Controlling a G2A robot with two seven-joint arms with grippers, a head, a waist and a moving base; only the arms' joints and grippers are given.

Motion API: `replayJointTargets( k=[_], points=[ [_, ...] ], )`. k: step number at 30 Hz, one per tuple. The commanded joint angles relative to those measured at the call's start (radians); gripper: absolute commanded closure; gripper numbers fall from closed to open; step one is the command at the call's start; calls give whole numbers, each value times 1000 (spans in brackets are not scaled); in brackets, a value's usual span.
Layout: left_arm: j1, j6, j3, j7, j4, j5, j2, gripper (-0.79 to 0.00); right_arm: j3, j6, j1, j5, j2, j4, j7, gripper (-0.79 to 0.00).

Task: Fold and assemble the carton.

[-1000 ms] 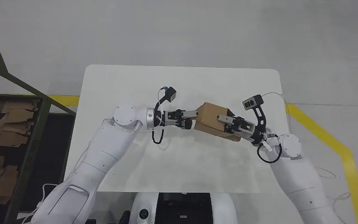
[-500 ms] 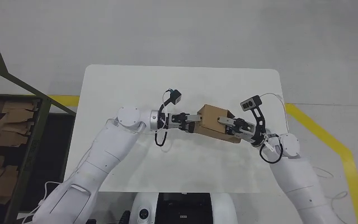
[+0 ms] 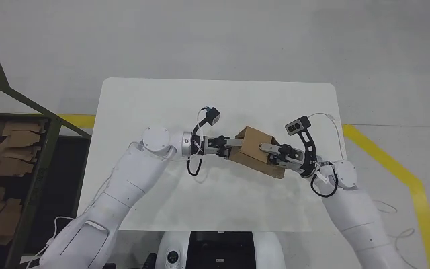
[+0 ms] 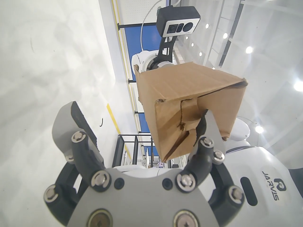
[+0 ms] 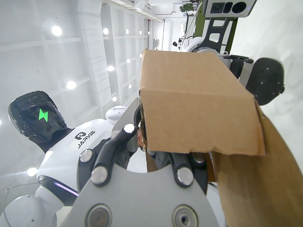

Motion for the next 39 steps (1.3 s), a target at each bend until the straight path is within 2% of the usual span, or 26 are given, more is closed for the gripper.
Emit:
replayJointTargets(
  k=[1, 12, 23, 27, 33, 39],
  points=[
    [0, 0, 1, 0, -2, 1, 0, -785, -3, 1, 2, 1, -1, 1, 2, 0],
    [-6, -1, 5, 0, -1, -2, 0, -785, 1, -4, 7, 5, -5, 18, 3, 0],
    [45, -52, -78, 53, -21, 0, 23, -785, 53, -9, 4, -40, 6, 49, 16, 0],
    [66, -118, -108, 84, -55, 37, 32, -785, 59, 14, 9, -44, 9, 59, 48, 0],
    [90, -271, -157, 156, -112, 147, 45, -785, 59, 81, 38, -19, 11, 92, 112, 0],
    [96, -429, -182, 221, -183, 374, 57, -785, 55, 164, 69, 5, 13, 129, 175, 0]
  ],
)
